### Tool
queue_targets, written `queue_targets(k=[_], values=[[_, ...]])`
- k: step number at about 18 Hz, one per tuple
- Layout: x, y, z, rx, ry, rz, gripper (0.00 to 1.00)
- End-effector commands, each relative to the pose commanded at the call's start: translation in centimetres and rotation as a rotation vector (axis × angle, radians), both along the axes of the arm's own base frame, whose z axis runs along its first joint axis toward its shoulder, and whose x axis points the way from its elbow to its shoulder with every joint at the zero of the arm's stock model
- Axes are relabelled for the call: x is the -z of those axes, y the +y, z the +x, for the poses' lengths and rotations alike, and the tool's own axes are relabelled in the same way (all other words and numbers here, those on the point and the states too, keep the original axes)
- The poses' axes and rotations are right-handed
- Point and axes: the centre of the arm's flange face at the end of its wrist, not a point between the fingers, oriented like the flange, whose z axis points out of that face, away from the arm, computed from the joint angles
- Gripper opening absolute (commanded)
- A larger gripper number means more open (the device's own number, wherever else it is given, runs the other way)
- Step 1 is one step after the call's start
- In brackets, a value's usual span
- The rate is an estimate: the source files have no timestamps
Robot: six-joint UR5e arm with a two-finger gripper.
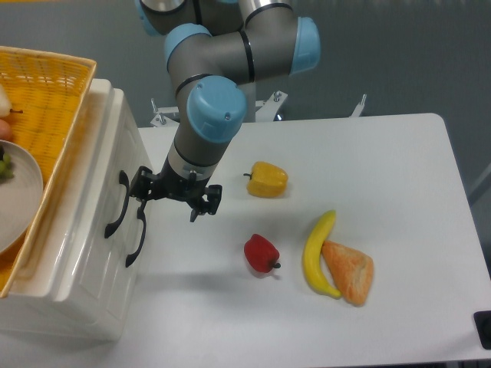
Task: Slide open the top white drawer
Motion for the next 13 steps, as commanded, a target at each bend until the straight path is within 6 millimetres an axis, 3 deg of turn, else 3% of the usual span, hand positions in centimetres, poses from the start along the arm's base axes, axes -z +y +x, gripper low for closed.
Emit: queue_targets(k=[13], values=[[0.1, 0.5, 1.8, -0.016, -0.035, -0.021, 1.0]])
